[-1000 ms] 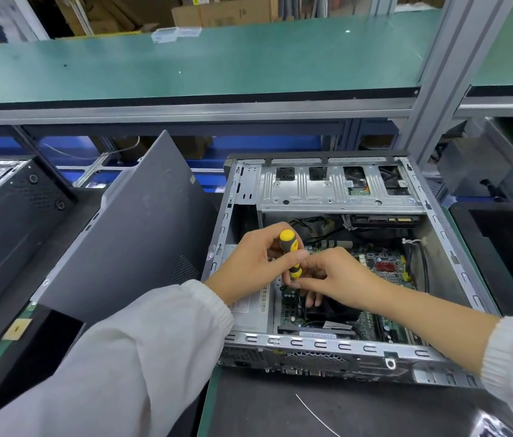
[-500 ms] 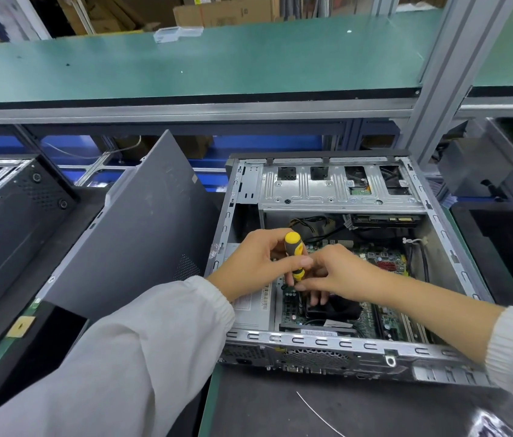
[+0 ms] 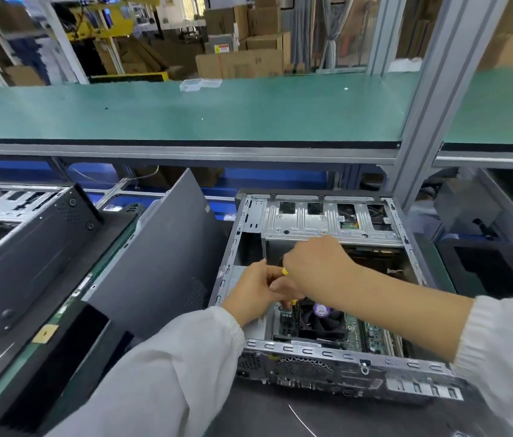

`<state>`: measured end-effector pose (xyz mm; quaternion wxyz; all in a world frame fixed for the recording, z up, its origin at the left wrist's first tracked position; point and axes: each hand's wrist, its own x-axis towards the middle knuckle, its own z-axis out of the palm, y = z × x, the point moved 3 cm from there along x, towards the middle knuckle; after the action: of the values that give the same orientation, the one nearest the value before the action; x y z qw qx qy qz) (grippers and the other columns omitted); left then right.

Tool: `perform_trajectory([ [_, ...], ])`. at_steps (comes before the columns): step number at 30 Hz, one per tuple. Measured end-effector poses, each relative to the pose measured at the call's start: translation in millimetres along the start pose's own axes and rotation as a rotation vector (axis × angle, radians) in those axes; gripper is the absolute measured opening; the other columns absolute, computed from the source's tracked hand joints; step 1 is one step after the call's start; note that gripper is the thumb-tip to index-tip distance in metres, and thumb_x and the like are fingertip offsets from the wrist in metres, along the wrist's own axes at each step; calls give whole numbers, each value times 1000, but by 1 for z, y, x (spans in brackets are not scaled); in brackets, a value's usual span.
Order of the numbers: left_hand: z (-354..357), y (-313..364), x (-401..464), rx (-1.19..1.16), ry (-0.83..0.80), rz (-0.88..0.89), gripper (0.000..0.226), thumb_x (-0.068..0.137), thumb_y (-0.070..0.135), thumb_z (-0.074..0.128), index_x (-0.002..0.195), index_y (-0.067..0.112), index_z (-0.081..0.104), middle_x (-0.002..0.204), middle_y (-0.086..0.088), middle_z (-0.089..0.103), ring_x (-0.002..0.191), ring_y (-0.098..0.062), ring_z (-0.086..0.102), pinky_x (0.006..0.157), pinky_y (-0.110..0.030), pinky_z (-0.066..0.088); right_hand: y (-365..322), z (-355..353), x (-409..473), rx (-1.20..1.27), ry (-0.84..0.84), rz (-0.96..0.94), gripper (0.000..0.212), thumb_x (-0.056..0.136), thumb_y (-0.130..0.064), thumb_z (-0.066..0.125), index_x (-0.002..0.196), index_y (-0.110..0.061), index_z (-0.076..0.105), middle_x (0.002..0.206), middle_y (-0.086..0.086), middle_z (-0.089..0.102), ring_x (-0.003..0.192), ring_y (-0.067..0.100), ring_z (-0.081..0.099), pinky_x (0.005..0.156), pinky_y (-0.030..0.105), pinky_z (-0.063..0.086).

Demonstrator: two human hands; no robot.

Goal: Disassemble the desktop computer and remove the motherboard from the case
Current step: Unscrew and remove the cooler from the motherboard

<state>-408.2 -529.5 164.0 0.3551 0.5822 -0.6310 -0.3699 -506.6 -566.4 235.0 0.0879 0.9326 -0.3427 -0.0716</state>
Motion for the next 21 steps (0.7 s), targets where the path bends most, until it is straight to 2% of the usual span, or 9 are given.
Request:
perform_trajectory([
  [2,3,2,-1,0,35,37,43,75,17,73,48,48,60,49,24,60,53,7,56,106,-11,21,3,3,-1,12,23,32,58,91,-63,35,59,-15,33,58,0,37,51,18,36,48,27,26],
  [5,6,1,0,31,92,50,53,74,6,72,44,47,55,43,27,52,47,12,48,108,-24,17,-2,9,-1,-7,-3,65,46,97,-51,35,85,-11,53,81,1,58,69,22,52,54,28,33],
  [7,2,-5,3,4,101,44,51,72,1,68,45,41,53,43,25,48,48,9,45,106,-34,28,-9,11,1,-12,-23,80,40,100,-42,33,103,-8,55,99,6,63,85,26,60,52,28,30],
  [8,0,-8,3,-29,77,45,45,71,2,69,50,38,54,47,23,49,51,8,45,97,-37,37,-13,12,2,-10,-26,86,39,101,-40,33,106,-8,53,101,7,64,88,26,62,51,29,29],
  [10,-4,-14,3,-93,2,67,26,71,9,72,64,31,58,59,20,56,58,6,48,74,-26,43,-16,14,3,-11,-32,112,38,102,-39,31,110,-8,51,100,7,63,89,26,63,55,31,33],
  [12,-6,-15,1,-143,-37,73,17,73,13,76,79,21,62,69,16,62,66,3,55,67,-16,44,-17,15,4,-41,-58,120,34,102,-36,33,113,-9,50,99,5,62,89,25,62,57,32,36],
  [14,-5,-15,2,-173,-29,65,22,73,8,76,90,11,63,77,9,67,73,-3,60,69,-17,48,-16,16,4,-45,-63,126,29,101,-32,36,113,-10,49,98,4,61,88,24,62,58,32,38],
  [17,-2,-12,2,-178,69,29,26,68,-4,72,84,15,66,76,3,70,72,-10,64,69,-27,55,-17,17,2,32,-20,145,28,99,-33,42,115,-10,45,100,7,58,83,26,62,57,33,39],
  [21,-2,-13,-1,-137,221,-14,37,64,-3,71,71,30,56,62,19,64,57,5,56,54,-12,44,-21,15,3,47,-11,86,27,95,-24,49,118,-12,42,105,9,48,77,28,60,54,34,34],
])
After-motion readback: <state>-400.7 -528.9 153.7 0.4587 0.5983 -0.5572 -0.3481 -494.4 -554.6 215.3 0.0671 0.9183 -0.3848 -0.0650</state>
